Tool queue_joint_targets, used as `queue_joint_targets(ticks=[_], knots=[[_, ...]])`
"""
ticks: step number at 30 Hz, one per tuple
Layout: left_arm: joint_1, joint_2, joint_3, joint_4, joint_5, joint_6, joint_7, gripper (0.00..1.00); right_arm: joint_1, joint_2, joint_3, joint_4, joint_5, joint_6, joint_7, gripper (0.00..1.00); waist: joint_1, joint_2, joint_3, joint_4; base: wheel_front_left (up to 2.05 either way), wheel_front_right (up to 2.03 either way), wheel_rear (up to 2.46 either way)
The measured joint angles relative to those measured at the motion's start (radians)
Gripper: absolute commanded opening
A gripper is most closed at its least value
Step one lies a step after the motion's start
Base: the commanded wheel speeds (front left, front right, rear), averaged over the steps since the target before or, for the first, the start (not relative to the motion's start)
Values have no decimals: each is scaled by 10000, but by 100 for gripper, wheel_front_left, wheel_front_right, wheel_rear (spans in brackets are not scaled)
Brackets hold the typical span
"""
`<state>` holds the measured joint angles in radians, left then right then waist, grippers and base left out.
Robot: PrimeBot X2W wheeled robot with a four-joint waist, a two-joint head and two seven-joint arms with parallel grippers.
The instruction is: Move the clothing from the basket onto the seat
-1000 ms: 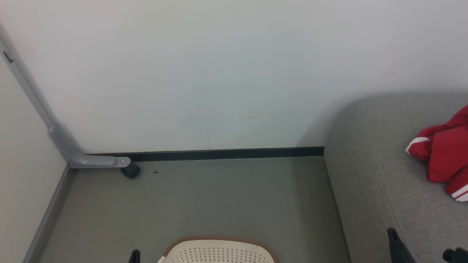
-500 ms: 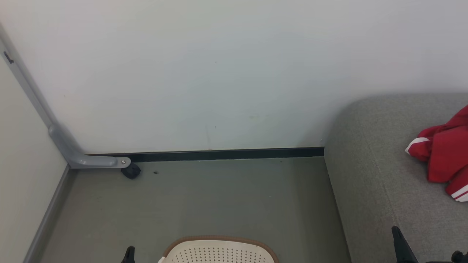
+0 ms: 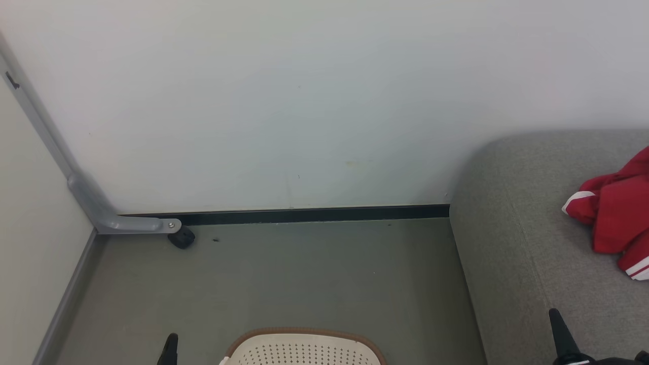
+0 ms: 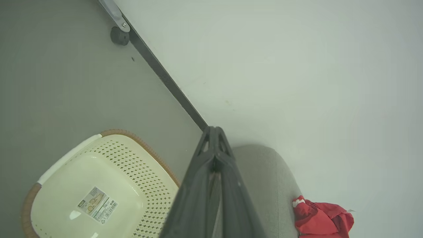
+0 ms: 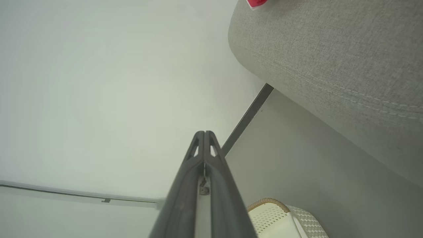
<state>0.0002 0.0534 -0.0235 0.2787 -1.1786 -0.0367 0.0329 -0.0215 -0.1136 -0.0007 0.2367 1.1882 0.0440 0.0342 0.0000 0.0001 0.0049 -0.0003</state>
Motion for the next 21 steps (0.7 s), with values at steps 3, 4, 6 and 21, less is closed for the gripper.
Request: queue_joint_targets(ticks=[3, 4, 6, 21], knots=[[-85, -4, 121, 21, -297, -88, 71, 0, -131, 52, -121, 40, 370, 63, 58, 0, 0, 0, -3, 0, 0, 0, 0], [-142, -8, 144, 25, -456, -92, 109, 0, -138, 63, -161, 52, 476, 92, 92, 0, 0, 0, -4, 0, 0, 0, 0], [-194, -12, 199, 23, -744, -176, 153, 0, -138, 107, -257, 107, 769, 105, 104, 0, 0, 0, -6, 1, 0, 0, 0], [-430, -77, 717, 100, -2665, -539, 510, 0, -373, 430, -882, 395, 2652, 456, 474, 0, 0, 0, -21, 2, 0, 0, 0]])
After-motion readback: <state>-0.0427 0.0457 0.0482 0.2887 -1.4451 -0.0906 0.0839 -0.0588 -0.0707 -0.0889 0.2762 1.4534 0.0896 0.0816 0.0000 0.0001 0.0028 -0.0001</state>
